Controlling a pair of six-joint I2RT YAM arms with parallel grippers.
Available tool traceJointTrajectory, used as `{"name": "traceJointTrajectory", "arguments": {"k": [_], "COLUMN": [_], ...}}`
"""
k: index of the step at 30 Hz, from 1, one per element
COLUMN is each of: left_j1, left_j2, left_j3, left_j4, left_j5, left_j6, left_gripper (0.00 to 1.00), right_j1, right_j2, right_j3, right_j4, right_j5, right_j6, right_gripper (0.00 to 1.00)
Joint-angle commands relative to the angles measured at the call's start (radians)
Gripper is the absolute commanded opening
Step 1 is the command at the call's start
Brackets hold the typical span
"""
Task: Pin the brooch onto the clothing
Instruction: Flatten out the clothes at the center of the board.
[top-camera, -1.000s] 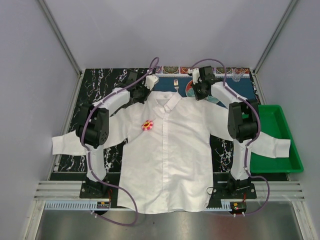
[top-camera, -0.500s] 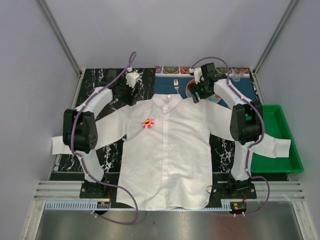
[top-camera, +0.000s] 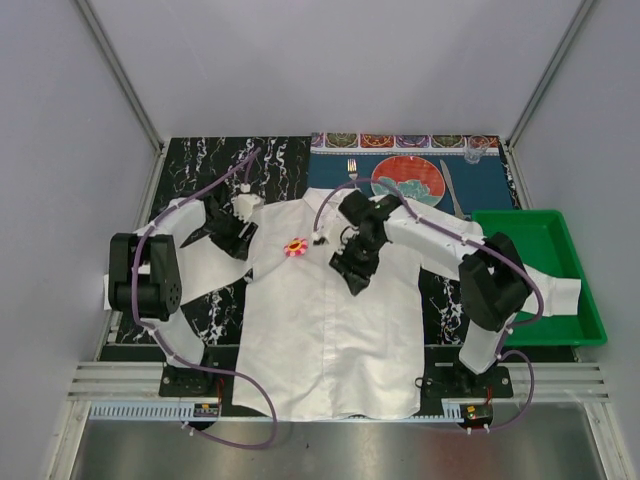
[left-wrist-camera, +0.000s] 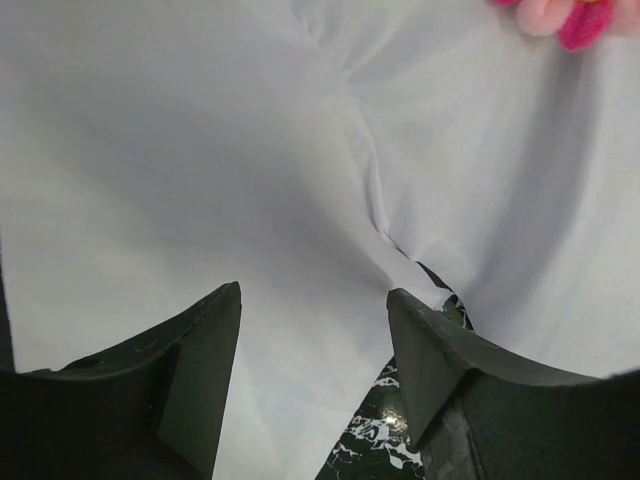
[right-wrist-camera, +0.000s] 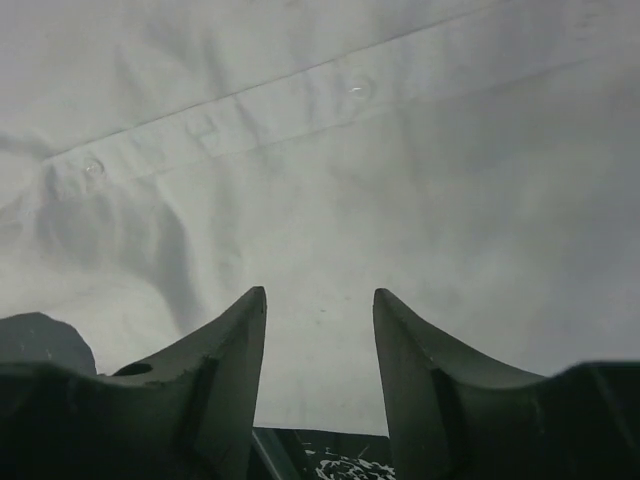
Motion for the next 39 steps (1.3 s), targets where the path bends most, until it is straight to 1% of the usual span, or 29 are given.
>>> {"name": "traceJointTrajectory", "arguments": {"k": [1,2,3,4,5,6,10,18,20,22,23,24,26,27,29,30,32,33,35,36,37,39], "left_j1": [0.018,0.024,0.03,0.044,0.045,0.07,0.114,0.136,0.139,0.139,0.137,0.136,0.125,0.108,0.088,0.067,0.05,0.019,-0.001,-0.014,-0.021,-0.042], "left_j2": [0.083,0.1,0.141,0.16,0.179,0.206,0.246,0.289,0.288,0.278,0.269,0.245,0.21,0.168,0.114,0.076,0.064,0.071,0.128,0.151,0.191,0.226], "left_j3": [0.034,0.045,0.075,0.092,0.109,0.13,0.155,0.186,0.189,0.195,0.2,0.207,0.216,0.22,0.22,0.22,0.226,0.233,0.273,0.287,0.299,0.324], "left_j4": [0.018,0.013,0.001,-0.031,-0.05,-0.063,-0.096,-0.093,-0.09,-0.091,-0.091,-0.094,-0.103,-0.103,-0.11,-0.108,-0.11,-0.116,-0.142,-0.148,-0.146,-0.131], "left_j5": [-0.028,-0.044,-0.065,-0.07,-0.078,-0.096,-0.134,-0.162,-0.154,-0.13,-0.104,-0.084,-0.052,-0.042,-0.006,0.008,0.057,0.071,0.118,0.134,0.148,0.154], "left_j6": [-0.026,-0.038,-0.051,-0.078,-0.081,-0.087,-0.089,-0.068,-0.061,-0.061,-0.061,-0.063,-0.057,-0.045,-0.04,-0.049,-0.078,-0.113,-0.159,-0.207,-0.23,-0.293], "left_gripper": [0.63,0.62,0.59,0.59,0.59,0.58,0.56,0.55,0.56,0.58,0.6,0.61,0.62,0.63,0.64,0.64,0.65,0.65,0.63,0.62,0.6,0.59], "right_j1": [0.094,0.108,0.117,0.127,0.13,0.13,0.13,0.128,0.128,0.128,0.128,0.13,0.128,0.13,0.146,0.159,0.197,0.214,0.255,0.287,0.297,0.291], "right_j2": [0.019,0.025,0.041,0.047,0.051,0.057,0.081,0.076,0.062,0.045,0.027,0.021,0.027,0.031,0.042,0.044,0.042,0.044,0.056,0.064,0.071,0.09], "right_j3": [-0.098,-0.115,-0.129,-0.162,-0.179,-0.198,-0.29,-0.371,-0.379,-0.35,-0.327,-0.267,-0.183,-0.09,-0.003,0.058,0.09,0.097,0.086,0.066,0.057,0.042], "right_j4": [-0.021,-0.016,-0.012,-0.007,-0.004,0.0,0.005,-0.018,-0.018,-0.023,-0.029,-0.044,-0.075,-0.113,-0.13,-0.133,-0.118,-0.09,-0.058,-0.031,-0.015,0.022], "right_j5": [-0.059,-0.055,-0.042,-0.035,-0.025,-0.003,0.073,0.149,0.165,0.157,0.151,0.131,0.101,0.052,-0.007,-0.022,-0.056,-0.086,-0.091,-0.085,-0.078,-0.042], "right_j6": [-0.04,-0.04,-0.041,-0.044,-0.052,-0.057,-0.098,-0.115,-0.118,-0.107,-0.104,-0.1,-0.086,-0.08,-0.049,-0.043,-0.017,-0.009,0.009,0.011,0.032,0.068], "right_gripper": [0.49,0.45,0.44,0.43,0.43,0.42,0.41,0.39,0.42,0.46,0.53,0.55,0.59,0.59,0.59,0.58,0.57,0.54,0.5,0.48,0.44,0.4]}}
